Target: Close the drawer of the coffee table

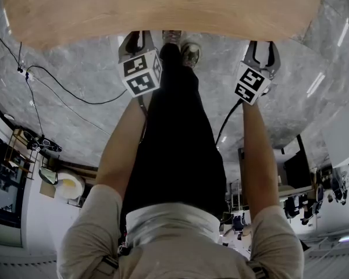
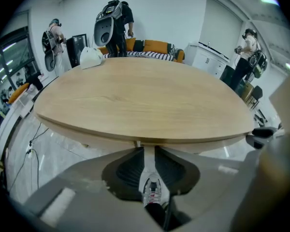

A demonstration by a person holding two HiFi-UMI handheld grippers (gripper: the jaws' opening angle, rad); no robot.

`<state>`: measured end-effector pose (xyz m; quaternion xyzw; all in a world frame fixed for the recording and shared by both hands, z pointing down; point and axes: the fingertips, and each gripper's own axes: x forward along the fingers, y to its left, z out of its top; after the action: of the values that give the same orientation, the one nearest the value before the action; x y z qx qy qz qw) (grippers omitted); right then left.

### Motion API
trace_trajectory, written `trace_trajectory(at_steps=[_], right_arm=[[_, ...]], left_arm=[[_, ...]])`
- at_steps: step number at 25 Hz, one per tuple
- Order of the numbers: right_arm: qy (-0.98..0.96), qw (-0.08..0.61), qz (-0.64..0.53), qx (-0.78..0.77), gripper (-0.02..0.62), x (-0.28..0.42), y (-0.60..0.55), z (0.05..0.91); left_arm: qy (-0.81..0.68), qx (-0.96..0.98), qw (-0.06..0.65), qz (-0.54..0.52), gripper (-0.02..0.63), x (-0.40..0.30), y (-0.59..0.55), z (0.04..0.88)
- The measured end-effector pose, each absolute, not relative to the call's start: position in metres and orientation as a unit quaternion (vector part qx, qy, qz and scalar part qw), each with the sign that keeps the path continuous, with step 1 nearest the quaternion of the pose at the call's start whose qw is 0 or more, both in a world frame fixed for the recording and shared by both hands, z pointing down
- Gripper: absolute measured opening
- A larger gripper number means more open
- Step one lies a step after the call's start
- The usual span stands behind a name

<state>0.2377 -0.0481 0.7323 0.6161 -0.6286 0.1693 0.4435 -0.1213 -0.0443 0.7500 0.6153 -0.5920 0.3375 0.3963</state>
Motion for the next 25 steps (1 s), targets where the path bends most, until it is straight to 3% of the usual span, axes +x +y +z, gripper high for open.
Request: trace_trajectory(at_steps=[4,6,14,25], right_arm=[[-0.596,0.383,0.252,0.659,0.186,0.237,-0.040,0.734],[-0.607,0.350,0.277,0.657,0.008,0.226,-0.040,0.730],[-0.714,0.300,0.237,0.587,0.008,0.164,-0.047,0.644],[-0.830,0.173,0.116,0.518,0.008,0.066,-0.077,0.411]], left_arm=[[-0.593,0.607,0.415,0.329,0.066,-0.118,-0.043,0.748],[-0.580,0.617,0.413,0.334,0.064,-0.110,-0.042,0.739],[-0.517,0.708,0.364,0.313,0.064,-0.059,-0.025,0.646],[-0.537,0.782,0.218,0.230,0.021,-0.063,-0.051,0.424]])
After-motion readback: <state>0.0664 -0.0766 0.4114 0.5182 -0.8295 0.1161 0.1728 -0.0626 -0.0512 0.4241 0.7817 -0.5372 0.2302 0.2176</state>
